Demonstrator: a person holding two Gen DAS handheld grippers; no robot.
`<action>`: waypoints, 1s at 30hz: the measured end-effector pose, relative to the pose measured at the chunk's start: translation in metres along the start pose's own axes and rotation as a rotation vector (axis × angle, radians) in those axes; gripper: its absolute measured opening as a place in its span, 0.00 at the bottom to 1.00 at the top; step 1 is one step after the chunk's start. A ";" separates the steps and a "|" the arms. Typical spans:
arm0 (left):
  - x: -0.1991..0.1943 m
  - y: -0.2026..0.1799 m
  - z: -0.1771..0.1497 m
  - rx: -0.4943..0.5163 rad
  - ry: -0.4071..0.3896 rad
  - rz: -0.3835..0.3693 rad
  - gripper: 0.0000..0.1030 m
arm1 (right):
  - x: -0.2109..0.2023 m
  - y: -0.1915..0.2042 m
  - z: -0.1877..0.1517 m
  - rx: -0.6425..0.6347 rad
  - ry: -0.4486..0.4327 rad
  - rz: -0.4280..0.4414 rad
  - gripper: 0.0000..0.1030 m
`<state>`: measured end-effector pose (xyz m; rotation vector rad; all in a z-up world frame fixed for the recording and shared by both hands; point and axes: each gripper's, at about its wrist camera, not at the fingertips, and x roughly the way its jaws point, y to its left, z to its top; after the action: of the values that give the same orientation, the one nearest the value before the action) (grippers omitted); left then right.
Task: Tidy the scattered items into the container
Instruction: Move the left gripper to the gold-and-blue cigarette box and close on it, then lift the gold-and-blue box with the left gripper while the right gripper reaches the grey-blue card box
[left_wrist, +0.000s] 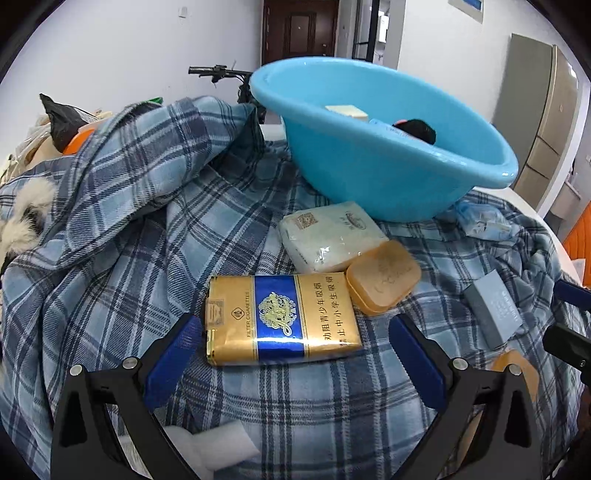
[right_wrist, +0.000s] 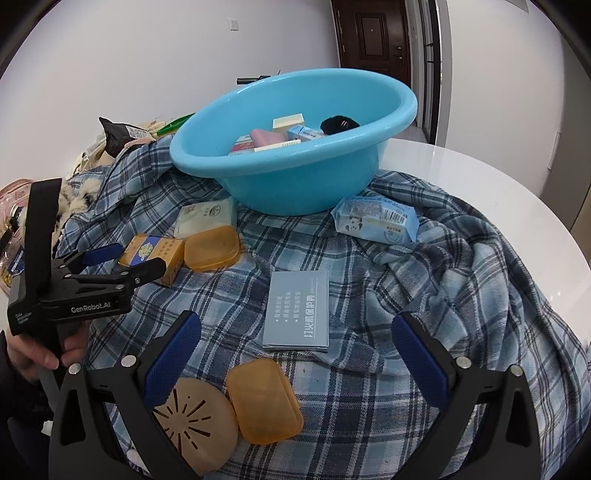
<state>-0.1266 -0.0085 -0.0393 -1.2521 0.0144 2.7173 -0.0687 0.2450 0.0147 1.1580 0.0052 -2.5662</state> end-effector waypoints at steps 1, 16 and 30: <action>0.002 0.001 0.000 -0.001 0.006 0.001 1.00 | 0.001 0.000 0.000 0.000 0.004 0.001 1.00; 0.010 0.002 0.001 0.034 0.031 0.030 0.87 | 0.010 -0.002 -0.002 0.021 0.043 0.023 1.00; -0.034 -0.017 -0.012 0.042 -0.004 -0.047 0.87 | 0.020 0.001 0.001 0.004 0.036 -0.012 1.00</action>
<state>-0.0937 0.0026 -0.0203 -1.2202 0.0408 2.6657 -0.0814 0.2378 0.0006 1.2086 0.0153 -2.5568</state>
